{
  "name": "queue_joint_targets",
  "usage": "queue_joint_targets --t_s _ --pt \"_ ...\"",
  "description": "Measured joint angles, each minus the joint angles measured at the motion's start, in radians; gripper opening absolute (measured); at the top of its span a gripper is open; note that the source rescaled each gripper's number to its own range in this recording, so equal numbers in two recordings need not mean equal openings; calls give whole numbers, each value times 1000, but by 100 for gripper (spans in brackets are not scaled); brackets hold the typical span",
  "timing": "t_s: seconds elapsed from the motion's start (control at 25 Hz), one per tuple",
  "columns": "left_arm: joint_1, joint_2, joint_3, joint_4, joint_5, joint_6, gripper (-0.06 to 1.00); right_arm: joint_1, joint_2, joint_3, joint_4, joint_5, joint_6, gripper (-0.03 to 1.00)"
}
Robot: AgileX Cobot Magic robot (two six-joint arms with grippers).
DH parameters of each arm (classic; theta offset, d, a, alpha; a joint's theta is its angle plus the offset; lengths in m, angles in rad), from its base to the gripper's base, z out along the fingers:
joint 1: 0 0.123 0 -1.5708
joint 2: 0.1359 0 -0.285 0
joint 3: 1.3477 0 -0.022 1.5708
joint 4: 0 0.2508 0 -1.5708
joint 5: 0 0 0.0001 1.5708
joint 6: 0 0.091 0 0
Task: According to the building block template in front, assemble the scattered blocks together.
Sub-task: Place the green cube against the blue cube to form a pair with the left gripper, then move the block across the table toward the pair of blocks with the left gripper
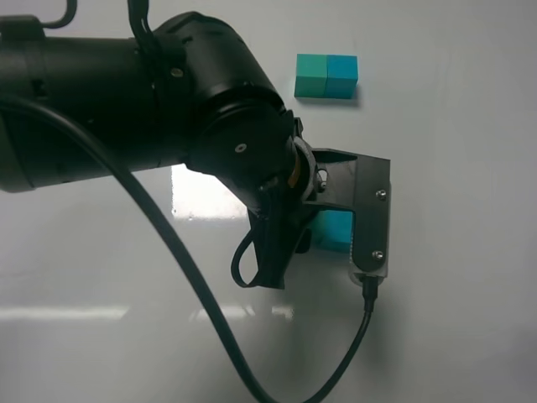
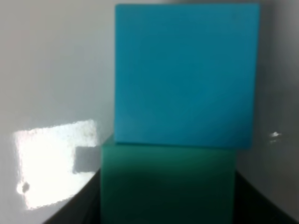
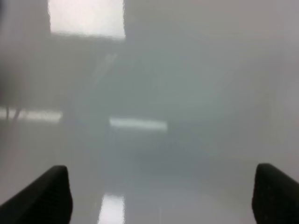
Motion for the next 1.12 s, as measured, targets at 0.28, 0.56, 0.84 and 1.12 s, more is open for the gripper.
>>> queue_joint_targets --t_s 0.28,0.56,0.84,1.12 --pt "-5 1 1 -10 3 -70 47 0 0 0 0 0 0 85" --pt "-28 7 3 -30 -79 -72 73 0 0 0 0 0 1 85" --pt "-28 24 3 -26 -100 -72 73 0 0 0 0 0 1 85" --pt "-30 32 3 0 -106 -73 66 0 0 0 0 0 1 85"
